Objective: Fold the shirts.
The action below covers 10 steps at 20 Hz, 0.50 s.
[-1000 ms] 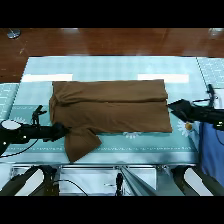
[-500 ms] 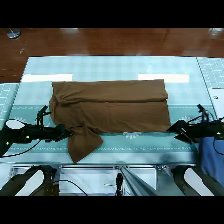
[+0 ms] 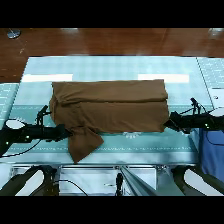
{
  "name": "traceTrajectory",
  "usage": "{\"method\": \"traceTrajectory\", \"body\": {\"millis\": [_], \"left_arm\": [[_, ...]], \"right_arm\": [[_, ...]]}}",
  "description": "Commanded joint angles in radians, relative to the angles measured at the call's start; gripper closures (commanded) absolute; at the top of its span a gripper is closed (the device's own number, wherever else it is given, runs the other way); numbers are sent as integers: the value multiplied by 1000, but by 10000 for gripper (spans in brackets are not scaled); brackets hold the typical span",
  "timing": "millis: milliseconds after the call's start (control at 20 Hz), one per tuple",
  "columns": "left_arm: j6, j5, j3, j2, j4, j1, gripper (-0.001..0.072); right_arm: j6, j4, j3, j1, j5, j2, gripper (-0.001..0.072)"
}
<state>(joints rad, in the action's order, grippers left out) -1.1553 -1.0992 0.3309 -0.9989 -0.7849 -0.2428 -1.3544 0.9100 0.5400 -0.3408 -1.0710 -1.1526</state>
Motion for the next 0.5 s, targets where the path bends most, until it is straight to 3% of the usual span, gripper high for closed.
{"method": "traceTrajectory", "body": {"millis": [0, 200, 250, 300, 450], "left_arm": [[3, -28, 55, 1, 0, 0, 686], [-2, -23, 300, -2, 0, -1, 686], [-42, 15, 358, -11, -1, -1, 686], [-85, 45, 418, -38, -1, 5, 686], [-90, 60, 591, -196, -11, 32, 686]], "right_arm": [[77, -9, 64, 25, -37, -36, 681], [29, 51, 280, 12, -51, -42, 682], [25, 39, 343, 15, -57, -62, 682], [24, 19, 399, 21, -68, -88, 682], [18, -51, 544, 59, -46, -194, 682]]}}
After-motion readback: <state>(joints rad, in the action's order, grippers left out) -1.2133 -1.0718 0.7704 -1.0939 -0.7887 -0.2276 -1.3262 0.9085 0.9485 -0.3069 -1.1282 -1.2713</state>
